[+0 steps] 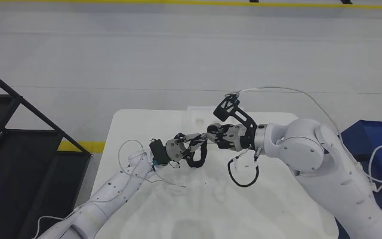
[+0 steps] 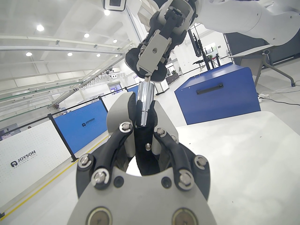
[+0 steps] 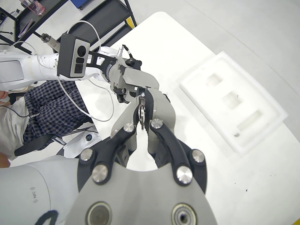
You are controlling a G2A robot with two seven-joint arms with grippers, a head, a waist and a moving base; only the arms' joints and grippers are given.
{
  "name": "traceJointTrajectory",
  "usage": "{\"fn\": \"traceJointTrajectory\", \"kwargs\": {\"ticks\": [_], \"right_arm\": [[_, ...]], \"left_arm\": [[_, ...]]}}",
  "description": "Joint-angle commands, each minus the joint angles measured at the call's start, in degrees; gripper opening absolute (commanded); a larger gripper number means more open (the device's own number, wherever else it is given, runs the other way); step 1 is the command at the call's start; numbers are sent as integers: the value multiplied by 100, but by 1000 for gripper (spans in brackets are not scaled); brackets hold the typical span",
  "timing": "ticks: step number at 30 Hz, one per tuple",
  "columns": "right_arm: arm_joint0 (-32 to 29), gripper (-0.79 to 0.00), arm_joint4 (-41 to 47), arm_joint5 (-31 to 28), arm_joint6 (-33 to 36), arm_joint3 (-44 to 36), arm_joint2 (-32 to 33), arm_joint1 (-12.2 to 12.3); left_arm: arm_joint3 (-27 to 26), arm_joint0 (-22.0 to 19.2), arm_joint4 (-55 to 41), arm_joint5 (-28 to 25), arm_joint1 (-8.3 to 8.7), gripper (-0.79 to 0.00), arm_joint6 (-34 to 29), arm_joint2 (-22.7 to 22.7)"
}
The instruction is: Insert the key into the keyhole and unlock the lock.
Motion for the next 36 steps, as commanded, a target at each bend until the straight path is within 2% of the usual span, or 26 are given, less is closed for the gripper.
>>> {"fn": "traceJointTrajectory", "kwargs": {"ticks": [1, 4, 5, 6, 7, 14, 21, 27, 33, 36], "right_arm": [[17, -785, 2, 1, -4, 17, -18, -7], [47, -785, -1, 4, 4, 49, -45, -18], [54, -720, 5, 14, -7, 62, -48, -22], [58, -314, 19, 16, -22, 73, -49, -26], [61, 0, 48, 10, -41, 85, -45, -29], [58, 0, 97, -282, -49, 113, 87, -12], [86, 0, 230, -1574, 302, 315, 267, 65], [125, 0, -74, -2814, 482, 324, 338, 140], [46, 0, -301, -3429, 449, 310, 343, 199], [55, 0, -412, -3586, 319, 360, 289, 213]], "left_arm": [[-1, 8, 10, -27, -7, -785, 6, -19], [-4, 21, 33, -60, -18, -785, 23, -45], [-2, 25, 38, -83, -21, -785, 33, -51], [0, 33, 16, -137, -26, -785, 46, -54], [5, 35, -14, -198, -32, -785, 58, -59], [100, 18, -189, -787, -62, -785, 22, -70], [91, -1, -634, -2064, -6, -785, -312, -235], [-74, 43, -1020, -3038, 83, -785, -1114, -432], [-338, 44, -1352, -3828, 159, -785, -1911, -615], [-471, 44, -1597, -3864, 183, -785, -2266, -634]]}}
